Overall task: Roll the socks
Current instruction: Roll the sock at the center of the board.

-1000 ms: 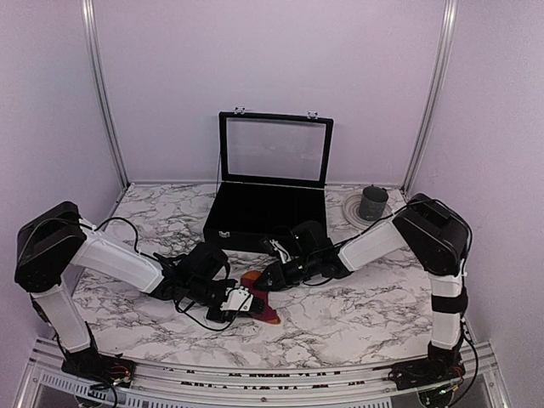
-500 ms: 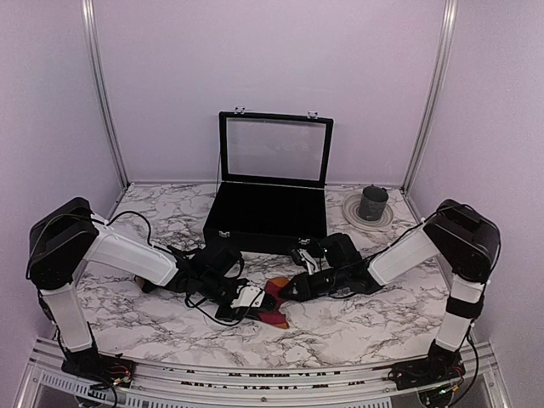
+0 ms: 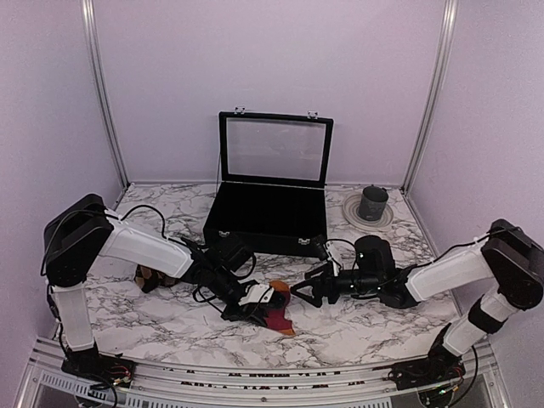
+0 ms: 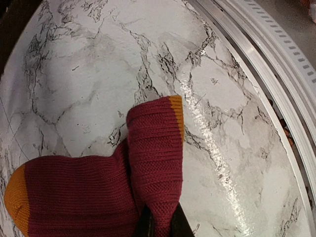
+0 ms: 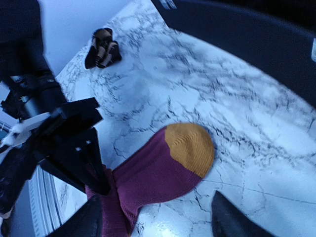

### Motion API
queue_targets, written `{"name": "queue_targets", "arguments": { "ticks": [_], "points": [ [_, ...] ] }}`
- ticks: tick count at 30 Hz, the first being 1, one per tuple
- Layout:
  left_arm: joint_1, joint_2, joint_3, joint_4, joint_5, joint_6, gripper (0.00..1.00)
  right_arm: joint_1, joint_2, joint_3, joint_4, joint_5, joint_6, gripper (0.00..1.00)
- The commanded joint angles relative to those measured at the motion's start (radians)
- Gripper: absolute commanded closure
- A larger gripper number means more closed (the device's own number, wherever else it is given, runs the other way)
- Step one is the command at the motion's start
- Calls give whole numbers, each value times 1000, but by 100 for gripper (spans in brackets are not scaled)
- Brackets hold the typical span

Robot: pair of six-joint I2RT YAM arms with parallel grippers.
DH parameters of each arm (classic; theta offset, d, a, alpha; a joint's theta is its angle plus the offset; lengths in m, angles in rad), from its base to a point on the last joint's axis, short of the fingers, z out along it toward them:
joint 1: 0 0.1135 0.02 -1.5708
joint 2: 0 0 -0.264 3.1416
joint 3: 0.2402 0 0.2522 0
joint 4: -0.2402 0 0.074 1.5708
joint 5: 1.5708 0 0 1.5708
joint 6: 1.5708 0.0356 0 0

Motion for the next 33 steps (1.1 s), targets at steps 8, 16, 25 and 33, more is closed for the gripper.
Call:
{"name": "queue_targets", "arguments": {
  "ticks": [8, 16, 25, 33],
  "points": [
    [90, 116, 86, -264, 171, -36, 100, 166, -204, -158, 58, 106, -403, 7],
    [132, 185, 157, -359, 227, -13, 97, 305, -90, -65, -15, 151, -561, 11],
    [136, 189, 149, -390, 232, 41, 94, 328, 170, 51, 39, 175, -636, 26],
    [136, 145, 76, -295, 171, 62, 82, 291, 297, 185, -75, 12, -582, 86]
  ]
}}
